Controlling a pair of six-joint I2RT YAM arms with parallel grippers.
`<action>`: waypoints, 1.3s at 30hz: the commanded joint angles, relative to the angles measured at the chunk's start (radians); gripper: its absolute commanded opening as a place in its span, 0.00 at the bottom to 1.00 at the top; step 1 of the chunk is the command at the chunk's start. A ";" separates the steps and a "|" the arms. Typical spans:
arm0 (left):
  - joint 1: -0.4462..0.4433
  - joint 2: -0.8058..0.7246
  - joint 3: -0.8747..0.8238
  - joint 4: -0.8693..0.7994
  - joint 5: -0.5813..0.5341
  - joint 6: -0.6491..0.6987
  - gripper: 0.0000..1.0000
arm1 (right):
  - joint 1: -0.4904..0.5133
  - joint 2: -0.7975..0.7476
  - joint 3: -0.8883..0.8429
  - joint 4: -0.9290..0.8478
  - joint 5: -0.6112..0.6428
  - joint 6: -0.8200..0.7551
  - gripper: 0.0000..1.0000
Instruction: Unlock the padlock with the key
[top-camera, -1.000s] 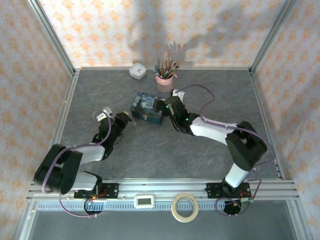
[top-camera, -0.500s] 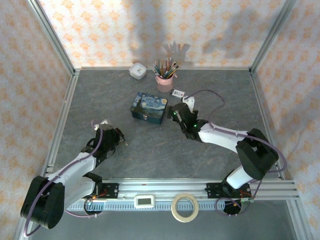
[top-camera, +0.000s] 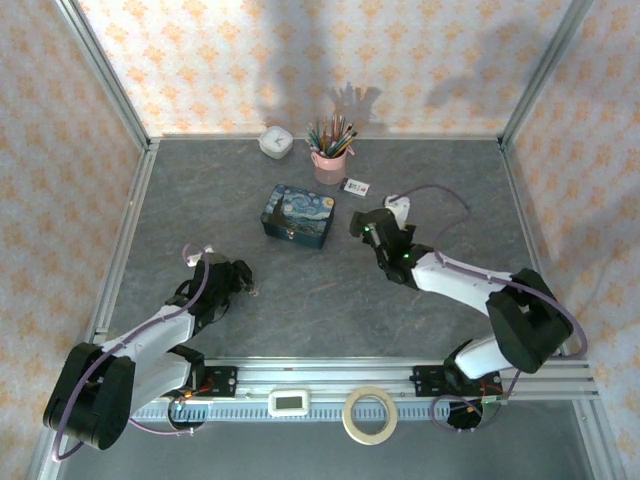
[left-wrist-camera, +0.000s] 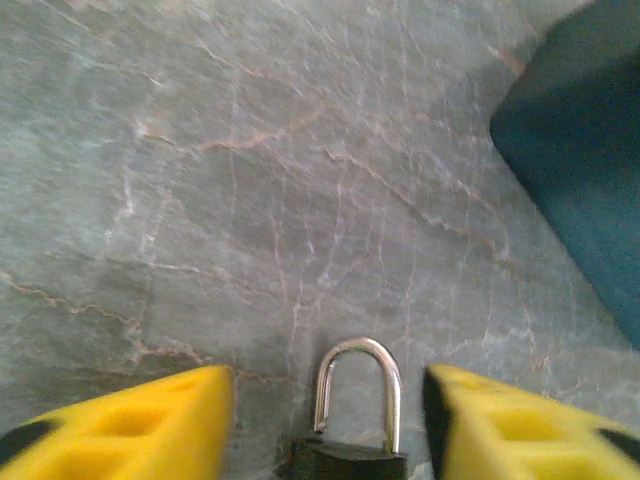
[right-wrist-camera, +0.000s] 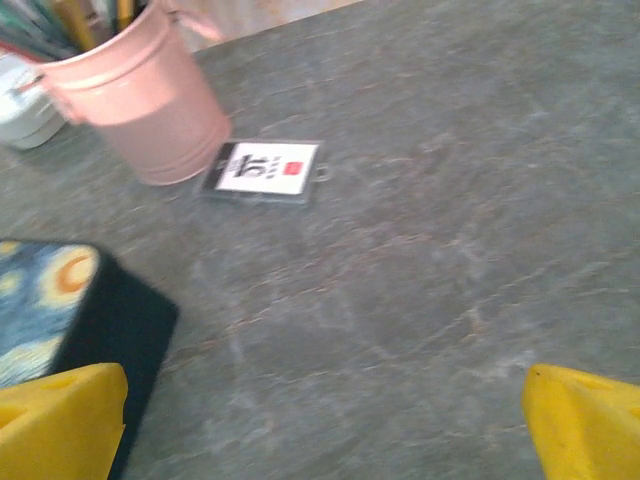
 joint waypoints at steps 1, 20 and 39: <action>0.019 -0.030 0.050 -0.019 -0.083 0.017 0.68 | -0.076 -0.064 -0.029 0.010 0.010 -0.014 1.00; 0.153 0.114 0.170 0.323 -0.549 0.449 0.99 | -0.507 -0.056 -0.290 0.479 -0.091 -0.349 1.00; 0.187 0.420 -0.046 1.176 -0.365 0.790 0.97 | -0.552 0.103 -0.547 1.178 -0.121 -0.412 1.00</action>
